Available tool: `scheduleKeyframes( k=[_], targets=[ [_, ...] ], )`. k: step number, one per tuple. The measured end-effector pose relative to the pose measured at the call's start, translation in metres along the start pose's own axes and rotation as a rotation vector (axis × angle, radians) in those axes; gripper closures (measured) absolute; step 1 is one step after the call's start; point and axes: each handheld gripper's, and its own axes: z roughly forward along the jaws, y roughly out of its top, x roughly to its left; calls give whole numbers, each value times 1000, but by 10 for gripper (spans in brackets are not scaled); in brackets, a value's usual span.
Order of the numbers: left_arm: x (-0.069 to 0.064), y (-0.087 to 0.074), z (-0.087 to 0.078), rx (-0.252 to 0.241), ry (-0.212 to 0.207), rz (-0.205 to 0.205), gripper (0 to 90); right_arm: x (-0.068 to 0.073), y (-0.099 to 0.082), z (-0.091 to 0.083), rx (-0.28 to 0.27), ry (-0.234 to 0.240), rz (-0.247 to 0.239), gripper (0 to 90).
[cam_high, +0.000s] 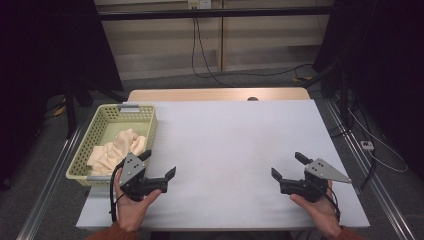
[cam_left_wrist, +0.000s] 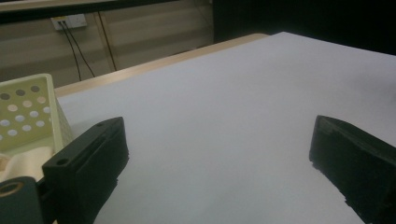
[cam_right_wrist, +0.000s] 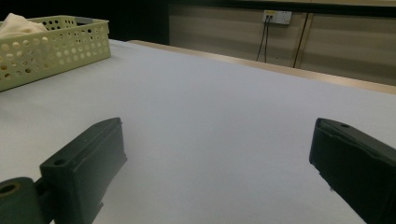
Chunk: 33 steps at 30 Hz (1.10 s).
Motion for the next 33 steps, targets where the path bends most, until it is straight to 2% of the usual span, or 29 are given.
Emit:
scheduleKeyframes(
  k=[8,15,23,29,32,33],
  targets=[
    [2,1,3,14,-12,-7,45,-2,-1,2,6,9,14,32],
    [4,3,0,17,0,-9,45,-1,0,2,12,9,12,33],
    [14,11,-1,10,9,-26,46,-2,-2,4,25,11,9,32],
    [17,17,-2,13,27,0,46,-4,-2,5,34,2,24,32],
    [18,21,-4,8,17,16,58,-4,-3,6,38,2,14,32],
    [19,22,-4,13,21,11,58,-4,-3,6,41,1,19,32]
  ],
)
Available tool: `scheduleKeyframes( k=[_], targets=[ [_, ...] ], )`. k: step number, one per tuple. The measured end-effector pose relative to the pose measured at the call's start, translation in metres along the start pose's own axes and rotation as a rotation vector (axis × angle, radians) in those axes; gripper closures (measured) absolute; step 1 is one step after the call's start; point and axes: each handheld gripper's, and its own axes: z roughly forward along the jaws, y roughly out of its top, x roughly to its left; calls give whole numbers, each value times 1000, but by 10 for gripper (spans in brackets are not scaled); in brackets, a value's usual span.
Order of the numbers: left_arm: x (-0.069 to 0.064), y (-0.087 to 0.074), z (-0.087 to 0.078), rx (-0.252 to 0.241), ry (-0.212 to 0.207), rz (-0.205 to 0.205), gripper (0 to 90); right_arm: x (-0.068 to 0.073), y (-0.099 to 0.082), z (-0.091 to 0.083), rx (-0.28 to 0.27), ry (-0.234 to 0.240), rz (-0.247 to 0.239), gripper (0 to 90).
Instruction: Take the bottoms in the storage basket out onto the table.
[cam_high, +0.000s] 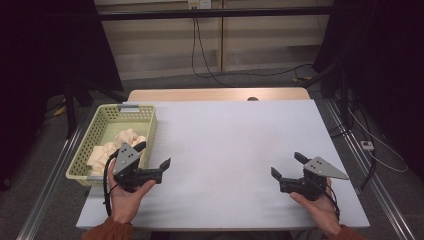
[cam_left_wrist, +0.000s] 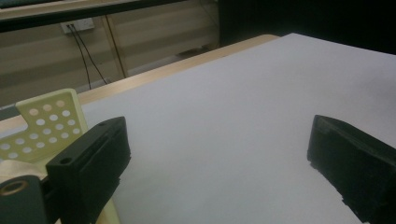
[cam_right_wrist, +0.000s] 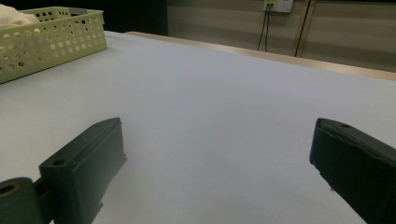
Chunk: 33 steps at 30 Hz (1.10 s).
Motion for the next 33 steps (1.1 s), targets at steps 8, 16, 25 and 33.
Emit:
scheduleKeyframes(
  k=[8,16,25,33],
  targets=[
    [14,5,-5,19,10,-32,55,1,-1,-3,2,-8,3,32],
    [27,6,-9,75,-18,-46,29,1,0,-2,4,-7,2,33],
    [47,15,-23,93,36,-54,38,4,1,-1,3,2,-9,33],
    [63,31,-24,130,89,-50,49,6,2,1,10,12,-8,32]
  ],
)
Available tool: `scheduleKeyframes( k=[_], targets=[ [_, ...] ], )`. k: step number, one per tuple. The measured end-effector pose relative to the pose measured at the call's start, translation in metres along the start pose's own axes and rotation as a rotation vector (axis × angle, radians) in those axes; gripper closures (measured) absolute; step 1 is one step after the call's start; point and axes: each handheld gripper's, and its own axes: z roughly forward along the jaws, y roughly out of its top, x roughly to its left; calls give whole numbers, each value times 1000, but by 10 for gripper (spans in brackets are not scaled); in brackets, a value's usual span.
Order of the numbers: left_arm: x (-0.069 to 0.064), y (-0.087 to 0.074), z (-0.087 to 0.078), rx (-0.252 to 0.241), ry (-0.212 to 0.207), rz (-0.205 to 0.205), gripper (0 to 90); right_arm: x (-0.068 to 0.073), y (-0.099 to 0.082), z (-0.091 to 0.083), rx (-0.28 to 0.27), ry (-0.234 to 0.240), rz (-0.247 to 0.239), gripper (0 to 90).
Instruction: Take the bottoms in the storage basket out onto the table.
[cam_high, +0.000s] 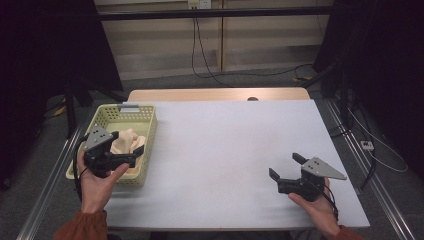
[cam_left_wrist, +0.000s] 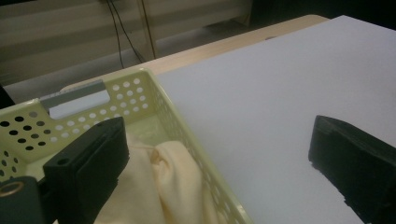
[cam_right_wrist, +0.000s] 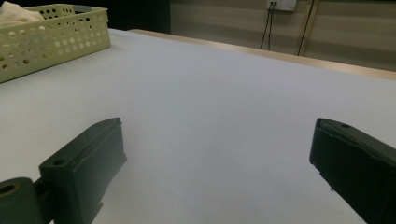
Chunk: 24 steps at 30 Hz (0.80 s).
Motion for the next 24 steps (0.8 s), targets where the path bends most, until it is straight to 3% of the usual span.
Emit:
scheduleKeyframes(
  k=[6,9,12,14,20,22,24],
  targets=[
    [11,16,1,-3,44,-6,47,-1,0,0,-1,2,5,32],
    [15,22,2,19,125,10,51,-1,0,1,0,1,2,32],
    [18,27,7,-16,127,-12,63,0,0,1,-1,1,-6,33],
    [20,31,12,11,129,-3,51,0,1,1,-3,2,-6,33],
    [37,31,31,69,143,-62,96,0,0,2,3,5,-1,32],
    [44,30,40,97,130,-91,84,1,1,2,4,8,-2,33],
    [48,27,46,115,146,-111,81,1,1,3,6,7,-4,36]
  ],
)
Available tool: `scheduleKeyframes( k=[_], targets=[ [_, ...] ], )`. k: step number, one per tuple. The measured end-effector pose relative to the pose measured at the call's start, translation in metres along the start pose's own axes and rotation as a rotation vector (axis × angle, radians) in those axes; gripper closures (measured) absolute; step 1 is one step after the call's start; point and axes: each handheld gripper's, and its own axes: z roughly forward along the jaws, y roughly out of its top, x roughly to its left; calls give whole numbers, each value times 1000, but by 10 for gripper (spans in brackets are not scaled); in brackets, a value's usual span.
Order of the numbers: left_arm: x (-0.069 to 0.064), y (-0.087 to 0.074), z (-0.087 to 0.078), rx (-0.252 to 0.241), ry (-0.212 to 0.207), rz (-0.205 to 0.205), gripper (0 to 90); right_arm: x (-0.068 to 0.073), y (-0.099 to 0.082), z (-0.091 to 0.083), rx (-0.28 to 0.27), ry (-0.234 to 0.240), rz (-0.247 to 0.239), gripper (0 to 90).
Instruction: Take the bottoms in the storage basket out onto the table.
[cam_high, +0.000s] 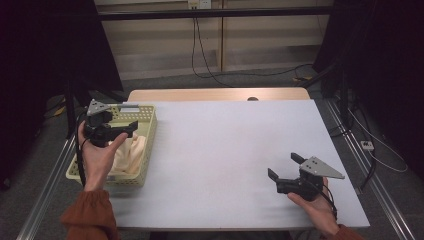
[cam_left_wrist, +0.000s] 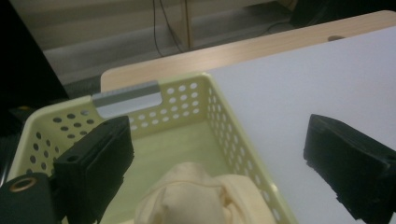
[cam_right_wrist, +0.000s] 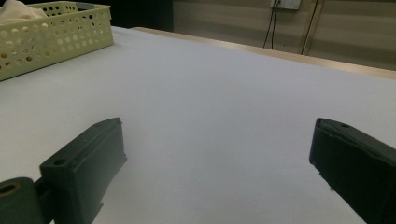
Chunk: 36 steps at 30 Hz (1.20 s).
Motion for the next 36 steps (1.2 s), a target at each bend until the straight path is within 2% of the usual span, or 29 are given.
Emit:
scheduleKeyframes(
  k=[5,8,10,11,14,16,18,22,28,31,36],
  targets=[
    [2,-12,8,83,0,16,74,-2,0,2,5,0,8,35],
    [6,-19,12,132,9,12,69,0,0,2,6,9,-3,36],
    [8,-24,17,172,22,-3,104,0,0,2,7,11,-6,36],
    [9,-26,20,177,12,-20,93,0,0,3,6,11,-5,36],
    [10,-29,27,247,9,4,88,0,0,3,8,7,-4,36],
    [10,-30,29,271,-8,0,78,0,0,3,9,10,-8,37],
    [7,-32,33,322,-28,6,61,0,0,3,10,11,-8,37],
    [5,-35,42,406,-10,34,49,0,0,3,10,13,-7,37],
    [12,-36,48,461,53,-3,19,0,0,3,11,15,-6,37],
    [17,-39,54,484,60,-12,16,0,0,3,14,12,2,37],
    [20,-40,65,517,70,-24,15,2,0,6,24,19,-10,38]
  ],
)
